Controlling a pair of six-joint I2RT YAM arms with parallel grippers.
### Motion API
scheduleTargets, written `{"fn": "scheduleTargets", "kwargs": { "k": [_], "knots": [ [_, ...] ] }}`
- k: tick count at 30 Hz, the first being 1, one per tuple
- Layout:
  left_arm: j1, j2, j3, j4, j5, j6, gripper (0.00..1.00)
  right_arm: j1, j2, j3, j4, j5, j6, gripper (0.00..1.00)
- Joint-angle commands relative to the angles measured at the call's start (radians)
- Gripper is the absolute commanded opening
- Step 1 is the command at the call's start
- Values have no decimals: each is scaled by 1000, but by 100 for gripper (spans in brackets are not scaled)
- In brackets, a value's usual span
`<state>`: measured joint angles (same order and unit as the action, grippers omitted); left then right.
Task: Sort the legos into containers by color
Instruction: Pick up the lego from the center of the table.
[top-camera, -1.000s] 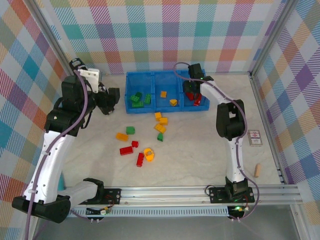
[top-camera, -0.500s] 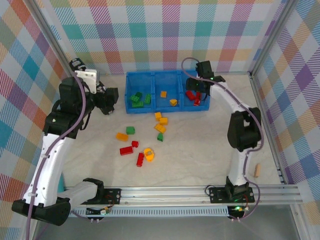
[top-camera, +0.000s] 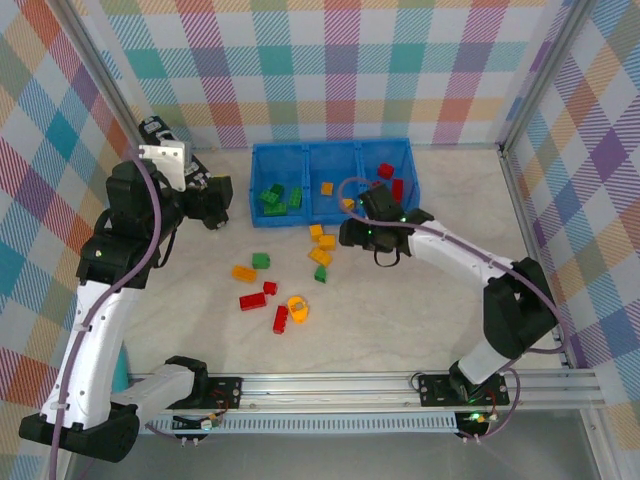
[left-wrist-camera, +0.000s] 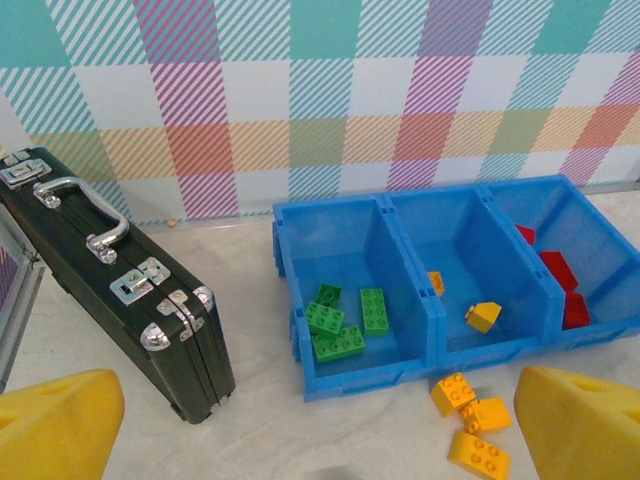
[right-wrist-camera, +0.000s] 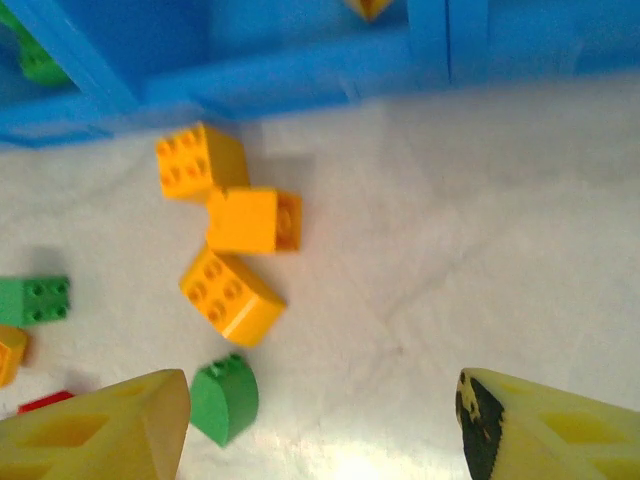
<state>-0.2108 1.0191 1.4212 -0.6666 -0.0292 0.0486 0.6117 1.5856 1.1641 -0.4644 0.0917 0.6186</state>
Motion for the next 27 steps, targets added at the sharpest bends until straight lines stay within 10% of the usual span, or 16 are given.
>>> {"fn": "scheduleTargets", "kwargs": {
  "k": [1, 27],
  "knots": [
    [6, -22, -10, 38, 21, -11, 100, 47, -18, -26, 34, -6, 114, 72],
    [-67, -36, -36, 52, -18, 7, 100, 228, 327, 113, 66, -47, 129, 77]
  ]
}}
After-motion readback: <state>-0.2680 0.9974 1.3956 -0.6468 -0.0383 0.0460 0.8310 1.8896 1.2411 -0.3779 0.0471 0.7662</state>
